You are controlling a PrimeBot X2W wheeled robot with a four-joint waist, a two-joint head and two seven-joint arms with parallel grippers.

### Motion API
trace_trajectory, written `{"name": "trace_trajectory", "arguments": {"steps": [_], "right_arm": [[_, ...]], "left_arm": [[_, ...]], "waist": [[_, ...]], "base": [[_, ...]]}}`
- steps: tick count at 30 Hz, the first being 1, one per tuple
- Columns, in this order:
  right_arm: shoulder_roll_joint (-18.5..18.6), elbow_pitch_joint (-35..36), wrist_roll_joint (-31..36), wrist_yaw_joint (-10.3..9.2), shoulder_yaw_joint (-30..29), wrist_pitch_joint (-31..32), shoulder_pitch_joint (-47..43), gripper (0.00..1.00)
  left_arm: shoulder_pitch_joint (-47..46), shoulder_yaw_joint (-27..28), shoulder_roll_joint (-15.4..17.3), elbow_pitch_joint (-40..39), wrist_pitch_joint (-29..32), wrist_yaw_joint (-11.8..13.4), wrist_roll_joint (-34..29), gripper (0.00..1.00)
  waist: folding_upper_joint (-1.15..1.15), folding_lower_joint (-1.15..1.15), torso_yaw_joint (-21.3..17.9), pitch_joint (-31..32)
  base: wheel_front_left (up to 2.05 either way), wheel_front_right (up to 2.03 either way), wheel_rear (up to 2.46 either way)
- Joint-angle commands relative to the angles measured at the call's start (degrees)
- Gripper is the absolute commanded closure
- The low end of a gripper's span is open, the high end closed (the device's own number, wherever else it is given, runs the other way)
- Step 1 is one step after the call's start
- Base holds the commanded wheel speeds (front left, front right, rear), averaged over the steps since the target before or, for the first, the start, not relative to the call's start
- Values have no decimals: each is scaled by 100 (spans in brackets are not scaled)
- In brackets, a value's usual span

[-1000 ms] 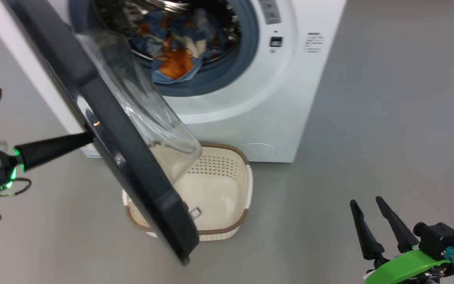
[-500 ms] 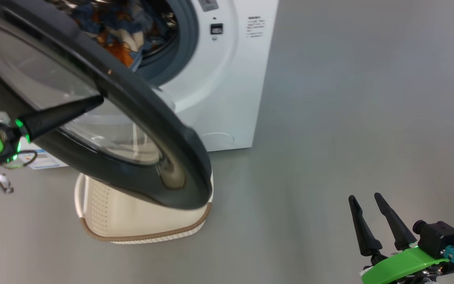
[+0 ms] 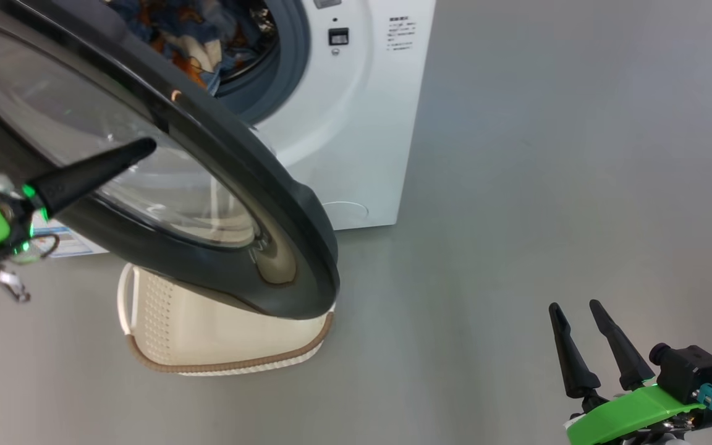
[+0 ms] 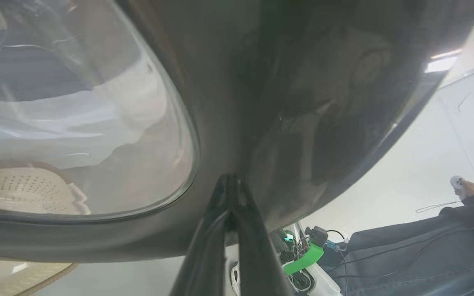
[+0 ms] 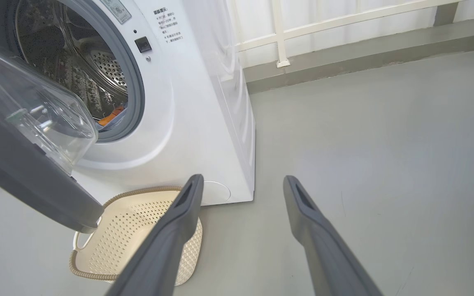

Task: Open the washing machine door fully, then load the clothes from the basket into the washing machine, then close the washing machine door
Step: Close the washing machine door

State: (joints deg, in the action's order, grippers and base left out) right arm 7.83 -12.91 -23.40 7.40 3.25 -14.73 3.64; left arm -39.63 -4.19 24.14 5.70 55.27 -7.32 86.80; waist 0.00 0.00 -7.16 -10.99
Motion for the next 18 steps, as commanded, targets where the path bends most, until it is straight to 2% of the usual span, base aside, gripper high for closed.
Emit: {"name": "trace_trajectory", "arguments": {"steps": [1, 4, 5, 7, 9, 10, 11, 12, 13, 17, 18], "right_arm": [[70, 125, 73, 9, 164, -27, 165, 0], [108, 109, 72, 9, 204, -27, 180, 0], [126, 101, 69, 9, 212, -27, 184, 0], [171, 85, 61, 9, 223, -27, 189, 0], [302, 59, 15, 9, 211, -27, 149, 0], [315, 57, 6, 9, 202, -27, 127, 0], [338, 61, -10, 9, 187, -27, 65, 0], [351, 67, -18, 9, 183, -27, 36, 0], [368, 72, -25, 9, 174, -27, 4, 0], [417, 77, -67, 9, 112, -27, -91, 0], [454, 79, -92, 9, 51, -27, -179, 0]], "left_arm": [[84, 280, 309, -156, -98, -17, -49, 100], [380, 340, 360, -200, -279, -17, -68, 100], [486, 351, 373, -212, -329, -17, -63, 96], [701, 390, 393, -239, -479, -17, -77, 71], [1519, 422, 481, -321, -1204, -17, -264, 36], [1638, 416, 499, -323, -1311, -17, -278, 28], [1872, 398, 530, -326, -1569, -17, -326, 13], [1985, 380, 546, -335, -1683, -17, -337, 6], [2097, 340, 592, -349, -1807, -17, -403, 0], [2402, 141, 710, -402, -2268, -17, -596, 0], [2700, -148, 855, -386, -2745, -17, -742, 0]], "waist": [[0, 0, 96, 47], [0, 0, 199, 101], [0, 0, 234, 119], [0, 0, 303, 162], [0, 0, 482, 327], [0, 0, 499, 355], [0, 0, 528, 417], [0, 0, 536, 436], [0, 0, 547, 458], [0, 0, 577, 508], [0, 0, 588, 540]], "base": [[0, 0, 0], [0, 0, 0], [0, 0, 0], [0, 0, 0], [0, 0, 0], [0, 0, 0], [0, 0, 0], [0, 0, 0], [0, 0, 0], [0, 0, 0], [0, 0, 0]]}}
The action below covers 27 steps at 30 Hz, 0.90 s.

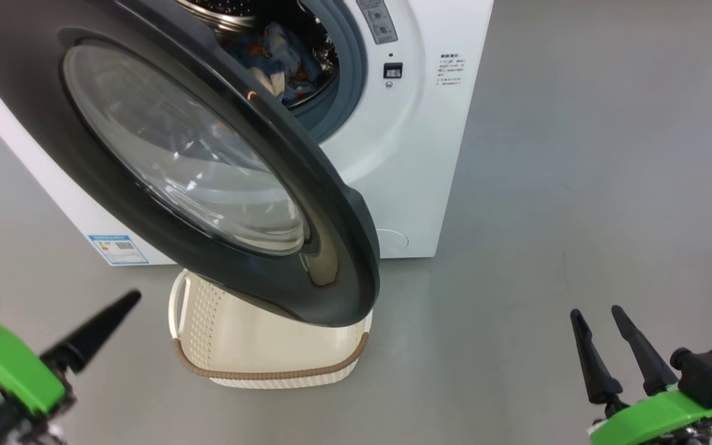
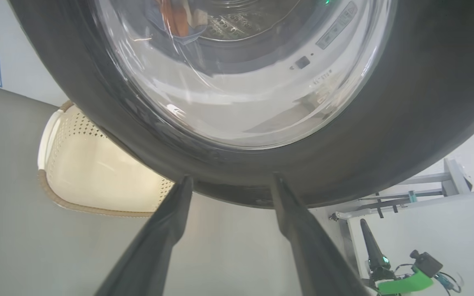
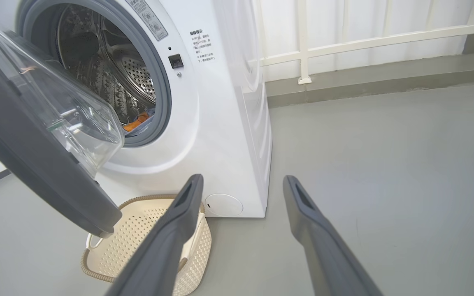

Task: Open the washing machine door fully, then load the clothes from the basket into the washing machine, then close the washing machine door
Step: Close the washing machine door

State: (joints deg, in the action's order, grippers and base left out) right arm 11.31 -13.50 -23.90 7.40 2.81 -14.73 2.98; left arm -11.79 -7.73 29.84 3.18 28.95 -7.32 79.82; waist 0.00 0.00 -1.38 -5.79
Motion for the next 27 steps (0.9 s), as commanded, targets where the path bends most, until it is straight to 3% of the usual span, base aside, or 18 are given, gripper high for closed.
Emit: {"name": "trace_trajectory", "arguments": {"steps": [1, 10, 21, 27], "right_arm": [[116, 137, -45, 9, 77, -27, -142, 0], [179, 123, -73, 9, -14, -27, -313, 0], [278, 95, -108, 9, -42, -27, -396, 0], [302, 85, -123, 9, -111, -27, -411, 0]], "left_arm": [[4, 111, 321, -119, -293, -17, -73, 0], [579, -553, 436, 34, -1763, -17, 0, 0], [930, -1534, 558, 507, -4066, -17, -379, 0], [764, -1713, 426, 926, -4388, -17, -1143, 0]], "waist": [[0, 0, 11, 30], [0, 0, -47, 126], [0, 0, -197, 247], [0, 0, -227, 249]], "base": [[0, 0, 0], [0, 0, 0], [0, 0, 0], [0, 0, 0]]}}
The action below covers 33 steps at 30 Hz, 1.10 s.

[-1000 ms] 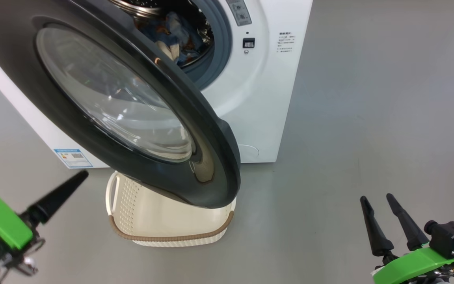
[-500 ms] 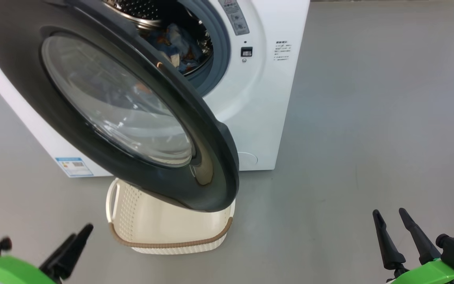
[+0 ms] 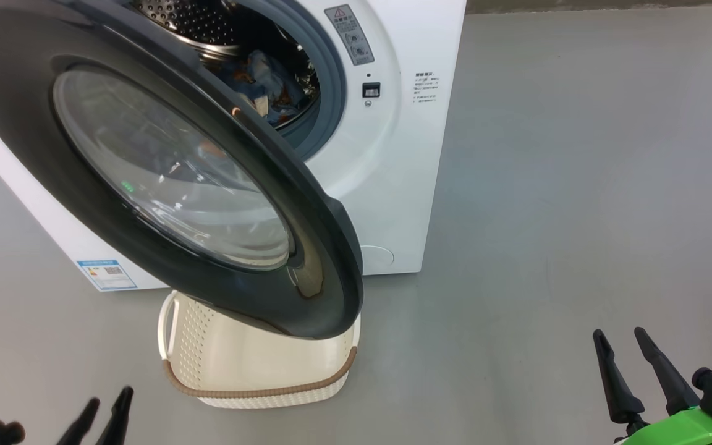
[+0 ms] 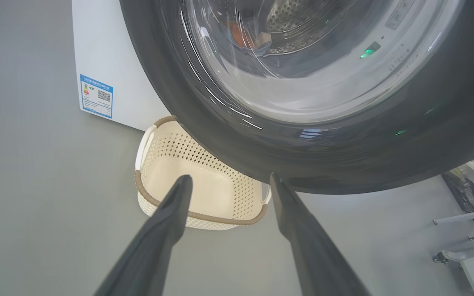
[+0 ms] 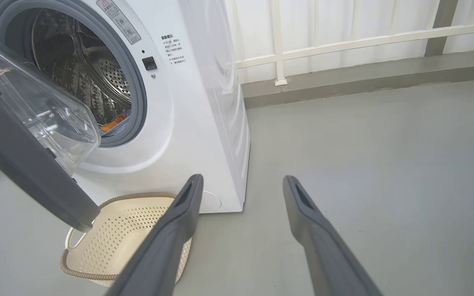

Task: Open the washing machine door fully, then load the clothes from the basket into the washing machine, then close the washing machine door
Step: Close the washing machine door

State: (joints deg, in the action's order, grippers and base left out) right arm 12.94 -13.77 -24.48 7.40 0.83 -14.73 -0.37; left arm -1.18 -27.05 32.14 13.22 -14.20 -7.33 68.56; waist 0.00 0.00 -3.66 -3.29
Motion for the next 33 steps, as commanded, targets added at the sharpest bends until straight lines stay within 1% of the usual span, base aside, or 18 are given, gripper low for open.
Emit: {"name": "trace_trajectory", "arguments": {"steps": [1, 5, 10, 13, 16, 20, 24, 33], "right_arm": [[140, 115, -63, 9, 60, -27, -79, 0], [129, 139, -51, 9, -9, -27, -72, 0], [107, 166, -31, 9, -62, -27, -48, 0], [96, 177, -28, 9, -87, -27, -46, 0], [80, 187, -23, 9, -108, -27, -41, 0], [64, 202, -13, 9, -136, -27, -29, 0], [50, 221, -7, 9, -166, -27, -25, 0], [-14, 222, 4, 9, -149, -27, 17, 0]], "left_arm": [[-320, 347, 98, -44, -75, -15, -207, 0], [-300, 923, -272, 25, -78, -15, -1272, 0], [-179, 1497, -686, -200, -79, -15, -2530, 0], [-100, 1752, -903, -384, -79, -15, -3083, 0], [-31, 1988, -1091, -564, -79, -15, -3491, 0], [59, 2241, -1309, -765, -79, -15, -3851, 0], [138, 2308, -1445, -855, -79, -15, -4065, 0], [192, 2455, -1617, -766, -79, -15, -4173, 0]], "waist": [[0, 0, 0, -5], [0, 0, -32, -32], [0, 0, -92, -58], [0, 0, -114, -68], [0, 0, -133, -82], [0, 0, -153, -93], [0, 0, -155, -105], [0, 0, -142, -165]], "base": [[0, 0, 0], [0, 0, 0], [0, 0, 0], [0, 0, 0], [0, 0, 0], [0, 0, 0], [0, 0, 0], [0, 0, 0]]}}
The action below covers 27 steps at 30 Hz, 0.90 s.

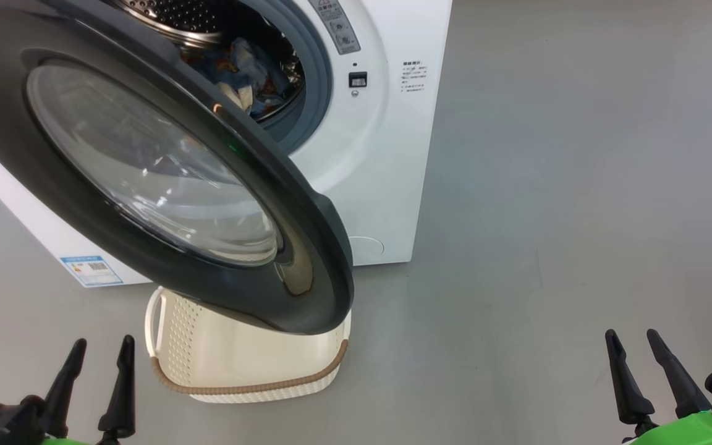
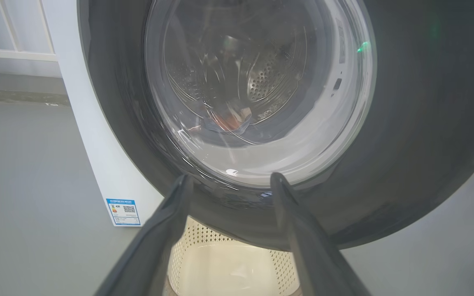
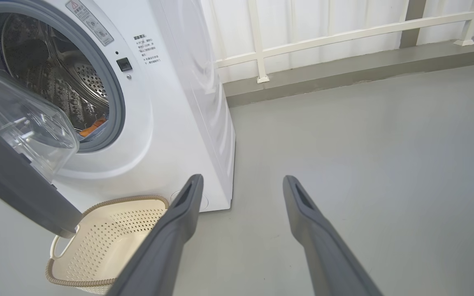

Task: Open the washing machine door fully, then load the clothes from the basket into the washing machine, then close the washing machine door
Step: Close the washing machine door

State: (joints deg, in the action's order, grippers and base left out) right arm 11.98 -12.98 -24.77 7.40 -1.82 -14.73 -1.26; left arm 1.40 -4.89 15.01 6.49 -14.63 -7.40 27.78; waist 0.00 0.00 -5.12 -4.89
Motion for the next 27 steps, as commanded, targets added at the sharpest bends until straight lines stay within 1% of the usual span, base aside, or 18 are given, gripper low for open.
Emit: {"name": "trace_trajectory", "arguments": {"steps": [1, 12, 13, 14, 16, 17, 18, 23, 27], "right_arm": [[77, 144, 32, 9, 115, -27, 106, 0], [11, 151, 62, 9, 134, -27, 170, 0], [-1, 149, 61, 9, 149, -27, 182, 11], [-10, 143, 55, 9, 176, -27, 200, 46], [-36, 130, 39, 9, 223, -27, 261, 82], [-63, 131, 33, 9, 240, -27, 304, 96], [-89, 132, 29, 9, 273, -27, 351, 100], [-188, 170, 22, 9, 476, -27, 634, 100], [-278, 350, 21, 9, 588, -27, 965, 100]], "left_arm": [[-72, 246, 88, -89, -37, -9, -112, 0], [-153, 242, 53, -111, -37, -9, -201, 0], [-154, 234, 41, -115, -37, -9, -213, 0], [-150, 229, 23, -114, -37, -9, -220, 0], [-139, 224, -18, -118, -37, -9, -228, 0], [-127, 224, -38, -119, -37, -9, -234, 0], [-114, 241, -64, -118, -37, -9, -239, 0], [-31, 301, -183, -133, -37, -9, -270, 0], [-7, 328, -257, -146, -37, -9, -279, 0]], "waist": [[0, 0, 7, -12], [0, 0, 80, -50], [0, 0, 97, -47], [0, 0, 116, -43], [0, 0, 156, -36], [0, 0, 174, -32], [0, 0, 194, -22], [0, 0, 346, 32], [0, 0, 525, 61]], "base": [[0, 0, 0], [0, 0, 0], [0, 0, 0], [0, 0, 0], [0, 0, 0], [0, 0, 0], [0, 0, 0], [0, 0, 0], [0, 0, 0]]}}
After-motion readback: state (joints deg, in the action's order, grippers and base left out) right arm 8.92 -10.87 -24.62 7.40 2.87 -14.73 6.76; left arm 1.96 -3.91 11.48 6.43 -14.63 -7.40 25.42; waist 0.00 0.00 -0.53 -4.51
